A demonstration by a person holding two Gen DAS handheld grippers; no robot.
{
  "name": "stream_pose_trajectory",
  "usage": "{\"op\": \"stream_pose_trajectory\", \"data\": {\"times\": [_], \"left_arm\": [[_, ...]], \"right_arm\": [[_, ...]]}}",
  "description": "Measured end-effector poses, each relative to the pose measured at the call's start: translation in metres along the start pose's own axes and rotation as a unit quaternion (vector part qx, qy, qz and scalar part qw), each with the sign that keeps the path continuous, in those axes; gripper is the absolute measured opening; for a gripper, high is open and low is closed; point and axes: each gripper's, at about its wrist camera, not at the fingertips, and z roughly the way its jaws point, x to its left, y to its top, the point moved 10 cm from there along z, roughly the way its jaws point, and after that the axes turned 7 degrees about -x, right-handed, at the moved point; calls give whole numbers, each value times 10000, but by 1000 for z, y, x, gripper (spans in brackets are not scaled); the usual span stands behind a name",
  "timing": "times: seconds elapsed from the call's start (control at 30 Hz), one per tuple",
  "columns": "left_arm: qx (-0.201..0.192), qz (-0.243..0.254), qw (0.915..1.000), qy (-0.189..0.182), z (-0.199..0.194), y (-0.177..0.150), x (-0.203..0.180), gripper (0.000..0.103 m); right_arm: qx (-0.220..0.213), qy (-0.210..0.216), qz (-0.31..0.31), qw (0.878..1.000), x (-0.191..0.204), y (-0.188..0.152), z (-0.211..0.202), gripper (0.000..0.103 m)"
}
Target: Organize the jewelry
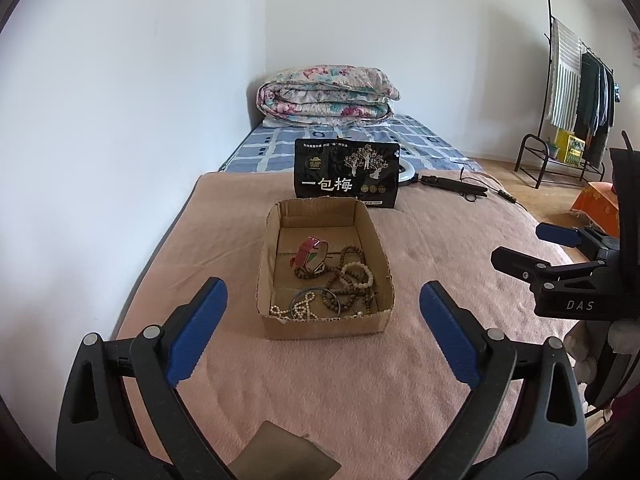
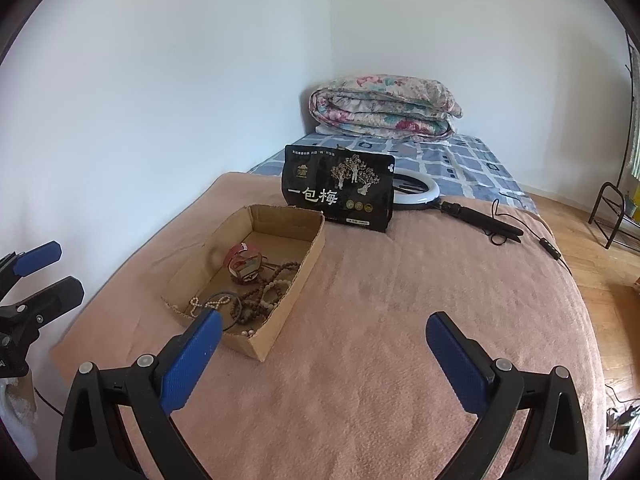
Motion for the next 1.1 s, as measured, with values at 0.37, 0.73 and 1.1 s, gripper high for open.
{"op": "stream_pose_trajectory", "data": {"times": [0.37,0.73,1.1], "left_arm": [[17,-63,10000,-27,-4,-3,0,99],[22,-66,10000,-29,-4,-4,0,99],[10,-61,10000,-27,-4,-4,0,99]], "right_arm": [[-67,-115,24,9999,-5,3,-2,103],[-84,-175,16,9998,-6,3,-4,103],[-102,-207,46,9997,-9,4,-5,103]]}}
